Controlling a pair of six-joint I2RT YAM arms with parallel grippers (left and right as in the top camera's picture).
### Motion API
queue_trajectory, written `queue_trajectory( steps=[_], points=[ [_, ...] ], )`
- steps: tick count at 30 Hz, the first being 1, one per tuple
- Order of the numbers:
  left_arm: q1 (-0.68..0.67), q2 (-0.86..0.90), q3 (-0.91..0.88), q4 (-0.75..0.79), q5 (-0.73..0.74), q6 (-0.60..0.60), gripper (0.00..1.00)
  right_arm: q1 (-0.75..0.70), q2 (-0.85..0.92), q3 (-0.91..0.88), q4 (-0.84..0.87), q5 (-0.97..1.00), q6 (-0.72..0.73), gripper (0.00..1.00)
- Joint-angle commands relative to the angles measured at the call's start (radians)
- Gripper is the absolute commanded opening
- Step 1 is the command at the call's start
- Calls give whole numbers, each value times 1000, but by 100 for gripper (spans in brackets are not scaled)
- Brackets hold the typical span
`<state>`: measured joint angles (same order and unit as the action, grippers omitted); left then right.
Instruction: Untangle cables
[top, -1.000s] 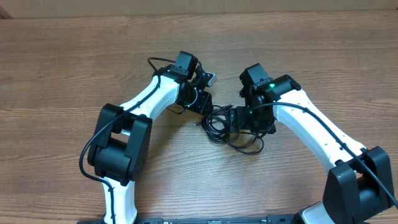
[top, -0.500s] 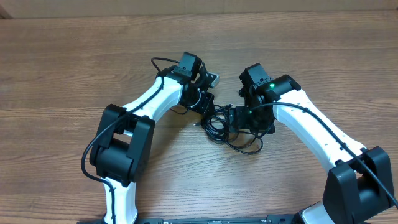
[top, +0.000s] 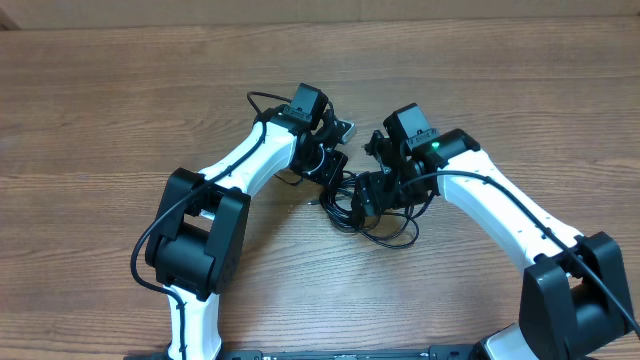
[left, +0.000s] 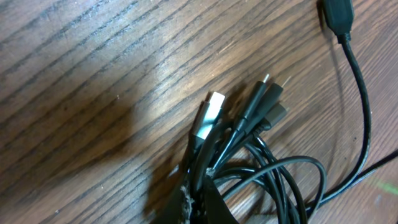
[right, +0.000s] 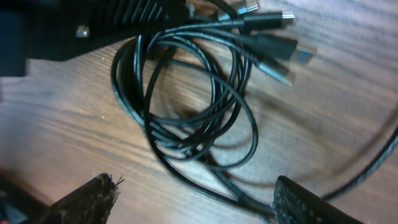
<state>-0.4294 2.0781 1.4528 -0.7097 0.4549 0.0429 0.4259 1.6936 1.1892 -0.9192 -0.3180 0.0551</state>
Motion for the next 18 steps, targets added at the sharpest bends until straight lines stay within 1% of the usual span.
queue_trajectory(
  steps=[1, 2, 5, 8, 12, 18],
  points=[
    [11, 9, 31, -3, -9, 32, 4, 8, 3, -46, 69, -5, -128, 73],
    [11, 9, 31, -3, -10, 32, 4, 12, 3, -60, 98, 13, -139, 70],
    [11, 9, 31, -3, -10, 32, 4, 28, 3, -93, 153, 78, -144, 66],
    [11, 9, 31, -3, -14, 32, 4, 55, 3, -113, 149, 80, -189, 61],
    [11, 9, 30, 2, -14, 32, 4, 104, 3, -120, 142, 78, -189, 59],
    [11, 9, 30, 3, -14, 32, 4, 137, 3, -121, 177, 136, -195, 61]
  ],
)
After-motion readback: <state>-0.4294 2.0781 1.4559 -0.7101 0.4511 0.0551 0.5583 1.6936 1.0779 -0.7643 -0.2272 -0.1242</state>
